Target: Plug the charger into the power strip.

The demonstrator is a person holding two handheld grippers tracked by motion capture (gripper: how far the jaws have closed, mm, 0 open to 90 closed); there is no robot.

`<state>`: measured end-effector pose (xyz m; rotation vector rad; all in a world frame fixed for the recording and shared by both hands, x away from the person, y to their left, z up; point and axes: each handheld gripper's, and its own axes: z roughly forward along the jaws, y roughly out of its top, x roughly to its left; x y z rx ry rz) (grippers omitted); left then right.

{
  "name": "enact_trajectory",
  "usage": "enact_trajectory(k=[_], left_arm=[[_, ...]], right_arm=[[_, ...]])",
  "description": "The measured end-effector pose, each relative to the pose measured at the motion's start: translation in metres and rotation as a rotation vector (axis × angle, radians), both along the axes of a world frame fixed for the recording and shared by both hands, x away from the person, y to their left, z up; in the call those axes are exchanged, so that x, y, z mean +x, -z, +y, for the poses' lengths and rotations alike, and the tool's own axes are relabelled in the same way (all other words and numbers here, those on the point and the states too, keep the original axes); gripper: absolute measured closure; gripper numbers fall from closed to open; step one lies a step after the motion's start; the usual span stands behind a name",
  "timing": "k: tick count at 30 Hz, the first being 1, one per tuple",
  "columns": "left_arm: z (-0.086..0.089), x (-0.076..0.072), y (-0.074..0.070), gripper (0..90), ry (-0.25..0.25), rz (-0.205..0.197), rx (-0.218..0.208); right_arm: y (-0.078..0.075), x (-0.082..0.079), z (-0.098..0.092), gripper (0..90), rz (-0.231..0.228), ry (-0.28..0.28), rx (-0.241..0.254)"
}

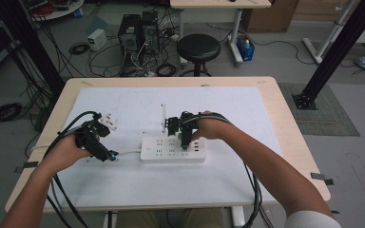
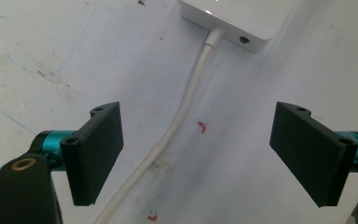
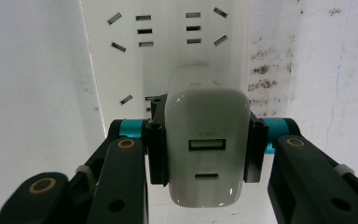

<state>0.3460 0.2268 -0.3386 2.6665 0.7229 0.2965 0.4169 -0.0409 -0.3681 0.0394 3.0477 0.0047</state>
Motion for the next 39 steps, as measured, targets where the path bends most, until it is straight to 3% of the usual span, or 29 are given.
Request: enact_trajectory(k=[6, 9, 14, 17, 22, 30, 31, 33, 35, 39], left_arm=[[0.000, 0.000, 0.002, 17.3, 0.006, 0.004, 0.000], [0.000, -0.001, 0.004, 17.3, -0.003, 0.002, -0.022], [0.002, 0.001, 0.007, 17.3, 0.002, 0.004, -0.019], [0.003, 0.001, 0.007, 17.3, 0.002, 0.005, -0.024], [0.005, 0.002, 0.010, 17.3, -0.004, 0.010, -0.025], [0.010, 0.002, 0.005, 17.3, -0.013, 0.002, -0.019], [0.010, 0.001, 0.004, 17.3, -0.016, -0.001, -0.024], [0.010, 0.000, 0.004, 17.3, -0.018, -0.003, -0.023], [0.011, 0.000, 0.003, 17.3, -0.017, -0.002, -0.021], [0.010, -0.002, 0.003, 17.3, -0.017, -0.005, -0.026]], right_arm=[[0.001, 0.002, 0.010, 62.4, 0.009, -0.007, -0.066], [0.002, 0.000, 0.014, 62.5, -0.001, -0.024, -0.094], [0.004, 0.002, 0.011, 62.6, 0.011, -0.004, -0.066], [0.006, 0.004, 0.003, 62.5, 0.027, 0.032, 0.000], [0.009, 0.008, -0.004, 62.4, 0.057, 0.065, 0.058], [0.011, 0.011, -0.013, 60.0, 0.077, 0.066, 0.137], [0.011, 0.011, -0.015, 53.7, 0.073, 0.068, 0.152], [0.011, 0.012, -0.018, 31.1, 0.073, 0.100, 0.167], [0.009, 0.013, -0.024, 17.7, 0.086, 0.122, 0.185], [-0.005, 0.007, -0.031, 10.3, -0.026, 0.144, 0.291]])
